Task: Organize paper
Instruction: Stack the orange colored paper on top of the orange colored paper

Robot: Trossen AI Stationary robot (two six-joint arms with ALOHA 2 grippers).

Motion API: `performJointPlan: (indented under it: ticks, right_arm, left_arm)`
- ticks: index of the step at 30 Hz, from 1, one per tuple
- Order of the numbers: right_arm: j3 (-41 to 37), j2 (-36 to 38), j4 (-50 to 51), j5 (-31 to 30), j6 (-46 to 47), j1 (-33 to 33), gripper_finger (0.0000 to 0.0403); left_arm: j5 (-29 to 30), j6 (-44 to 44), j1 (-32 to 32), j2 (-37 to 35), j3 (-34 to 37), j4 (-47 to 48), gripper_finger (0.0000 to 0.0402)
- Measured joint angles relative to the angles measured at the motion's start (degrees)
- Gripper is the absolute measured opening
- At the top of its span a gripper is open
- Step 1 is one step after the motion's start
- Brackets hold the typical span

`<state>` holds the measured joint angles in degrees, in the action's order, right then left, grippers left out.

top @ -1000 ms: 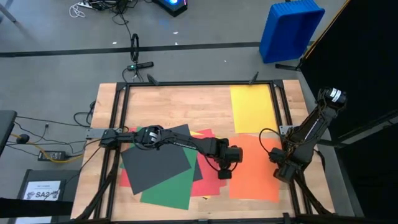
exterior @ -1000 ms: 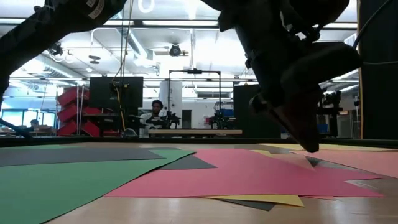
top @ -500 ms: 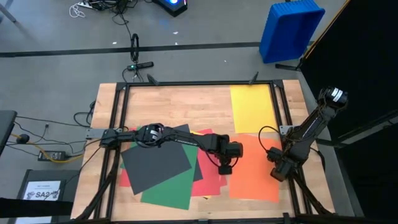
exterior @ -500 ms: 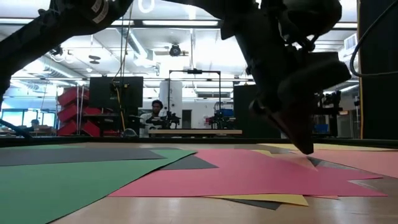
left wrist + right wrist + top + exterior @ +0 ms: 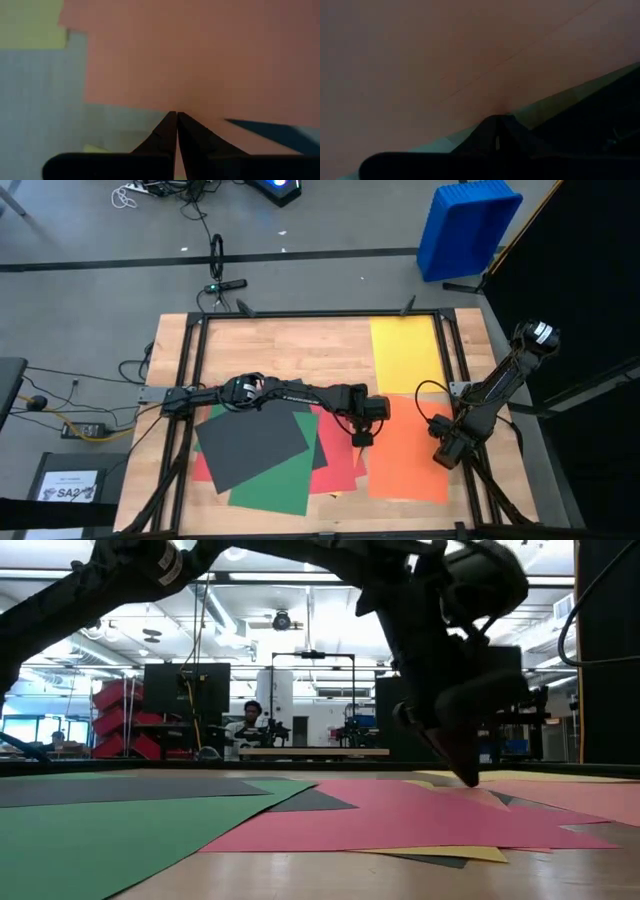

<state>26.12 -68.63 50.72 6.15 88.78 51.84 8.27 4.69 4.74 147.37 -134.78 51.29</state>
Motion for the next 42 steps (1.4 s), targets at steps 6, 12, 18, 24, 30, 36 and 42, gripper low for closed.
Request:
performJointPlan:
  ticks: [6,12,18,24,30,36,42]
  right_arm:
    - [0.0,0.0,0.0,-0.1,0.0,0.0,0.0]
    - [-0.1,0.0,0.2,-0.8,0.0,-0.5,0.0]
    - [-0.1,-0.1,0.5,-2.0,0.0,-1.6,0.0]
    - [-0.1,-0.1,0.5,-2.1,-0.1,-1.6,0.0]
    - [-0.1,-0.1,0.5,-2.5,-0.9,-1.6,0.0]
    - [-0.1,-0.1,0.6,-3.1,-1.2,-1.6,0.0]
    - [0.0,-0.1,0.8,-3.7,-1.3,-1.7,0.0]
  left_arm:
    - [0.1,-0.3,-2.0,0.0,0.0,-0.2,0.0]
    - [0.2,-2.6,-3.8,0.0,0.0,-0.9,0.0]
    - [-1.0,-2.8,-5.1,0.0,0.0,-0.6,0.0]
    - [0.7,-3.1,-5.4,0.0,0.0,3.1,0.0]
    - [-1.5,-4.5,-5.5,0.6,-0.1,2.1,0.0]
    - [-3.0,-4.5,-5.6,1.1,-0.1,-1.8,0.0]
    - [-4.6,-5.7,-5.6,1.3,0.0,-7.7,0.0]
